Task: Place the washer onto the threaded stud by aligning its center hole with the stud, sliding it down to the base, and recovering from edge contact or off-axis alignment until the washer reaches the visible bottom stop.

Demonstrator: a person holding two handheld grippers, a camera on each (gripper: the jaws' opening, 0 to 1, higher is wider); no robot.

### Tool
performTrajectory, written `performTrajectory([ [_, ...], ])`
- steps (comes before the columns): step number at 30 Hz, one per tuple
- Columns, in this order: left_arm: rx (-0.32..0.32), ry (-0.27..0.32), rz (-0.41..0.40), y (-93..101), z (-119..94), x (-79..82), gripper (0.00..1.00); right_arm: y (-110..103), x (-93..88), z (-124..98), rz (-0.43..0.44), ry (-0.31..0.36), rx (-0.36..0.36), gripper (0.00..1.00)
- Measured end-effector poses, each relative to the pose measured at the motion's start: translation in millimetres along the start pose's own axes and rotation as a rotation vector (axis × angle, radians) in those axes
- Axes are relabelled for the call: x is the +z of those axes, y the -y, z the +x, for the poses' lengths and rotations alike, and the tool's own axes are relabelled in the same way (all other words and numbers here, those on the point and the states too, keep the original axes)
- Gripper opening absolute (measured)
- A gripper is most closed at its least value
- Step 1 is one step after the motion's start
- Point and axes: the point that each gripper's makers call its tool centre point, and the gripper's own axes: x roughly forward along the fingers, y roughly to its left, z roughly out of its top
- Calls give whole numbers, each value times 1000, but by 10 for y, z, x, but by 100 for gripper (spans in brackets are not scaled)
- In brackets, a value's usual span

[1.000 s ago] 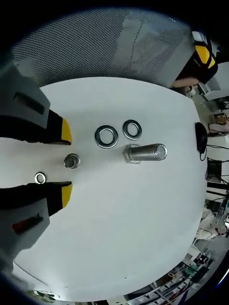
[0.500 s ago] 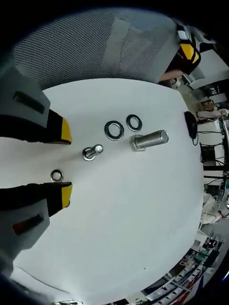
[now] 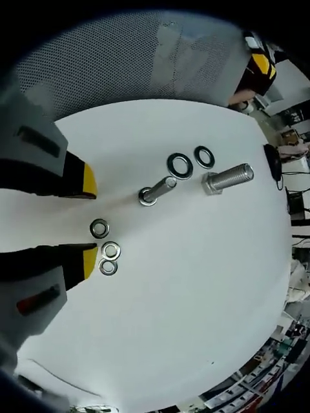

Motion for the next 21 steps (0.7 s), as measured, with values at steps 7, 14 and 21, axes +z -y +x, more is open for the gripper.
performTrajectory([
  [7,3,-3,1,-7,0,-5,5,18,22,11,-26,-18,6,28],
  [14,4,-10,2,-7,2,-14,4,64,46,20,-25,-29,0,22],
  [21,5,-16,4,-7,4,-25,4,63,71,40,-57,-41,-4,17],
])
